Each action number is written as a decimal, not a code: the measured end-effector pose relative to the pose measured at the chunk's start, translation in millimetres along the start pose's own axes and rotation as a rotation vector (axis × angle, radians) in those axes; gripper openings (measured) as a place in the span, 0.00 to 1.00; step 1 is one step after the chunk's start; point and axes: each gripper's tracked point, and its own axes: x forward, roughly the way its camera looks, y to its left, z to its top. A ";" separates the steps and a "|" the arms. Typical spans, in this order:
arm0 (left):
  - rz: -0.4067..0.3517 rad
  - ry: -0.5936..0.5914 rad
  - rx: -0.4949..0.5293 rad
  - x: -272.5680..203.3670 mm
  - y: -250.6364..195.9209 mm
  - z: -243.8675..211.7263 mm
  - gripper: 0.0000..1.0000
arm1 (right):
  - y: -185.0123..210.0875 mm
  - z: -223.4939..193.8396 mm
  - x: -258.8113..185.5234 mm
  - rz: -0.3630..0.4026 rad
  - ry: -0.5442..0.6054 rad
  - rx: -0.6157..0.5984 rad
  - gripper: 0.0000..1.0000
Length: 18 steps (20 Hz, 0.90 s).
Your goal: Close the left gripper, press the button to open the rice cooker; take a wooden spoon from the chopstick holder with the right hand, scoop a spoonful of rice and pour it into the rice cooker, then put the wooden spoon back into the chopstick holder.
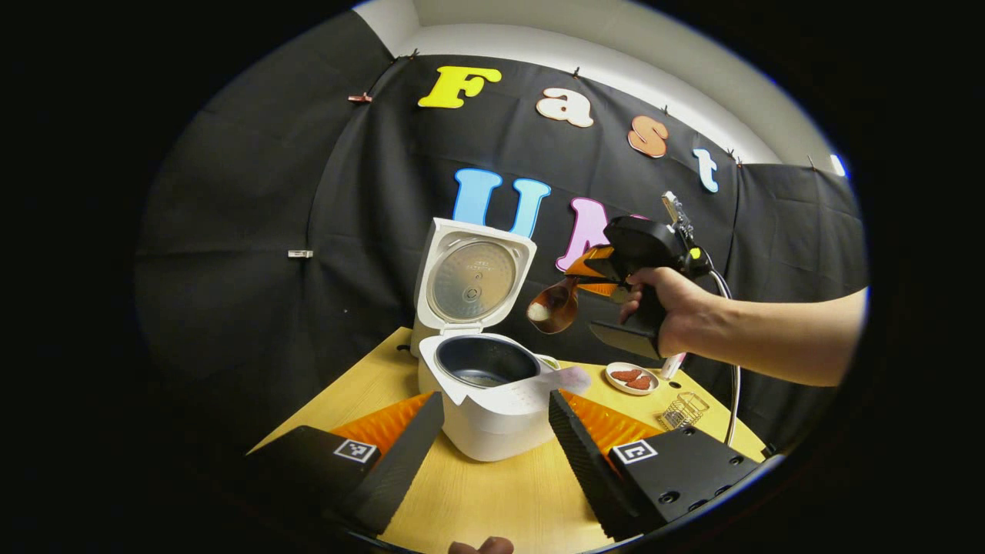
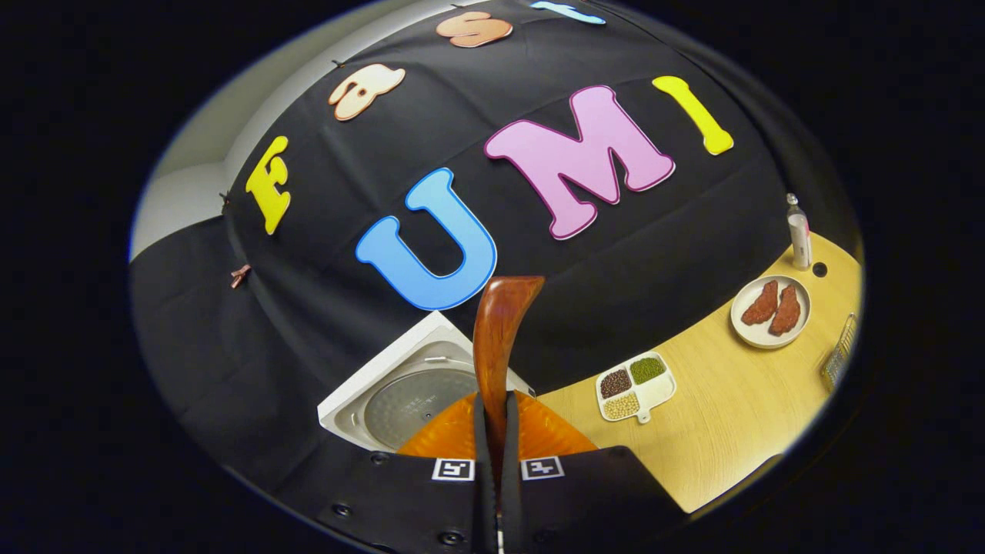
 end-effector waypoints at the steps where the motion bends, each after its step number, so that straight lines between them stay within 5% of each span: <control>1: 0.005 0.003 -0.007 -0.6 2.5 -1.3 0.95 | 2.4 -2.8 4.3 -0.001 -0.001 -0.026 0.07; 11: 0.036 0.027 -0.048 3.1 14.2 -19.7 0.95 | 37.5 -36.4 28.1 0.057 0.015 -0.391 0.07; 18: 0.045 0.018 -0.058 5.9 16.1 -28.2 0.95 | 71.4 -51.9 20.0 0.142 -0.023 -0.763 0.07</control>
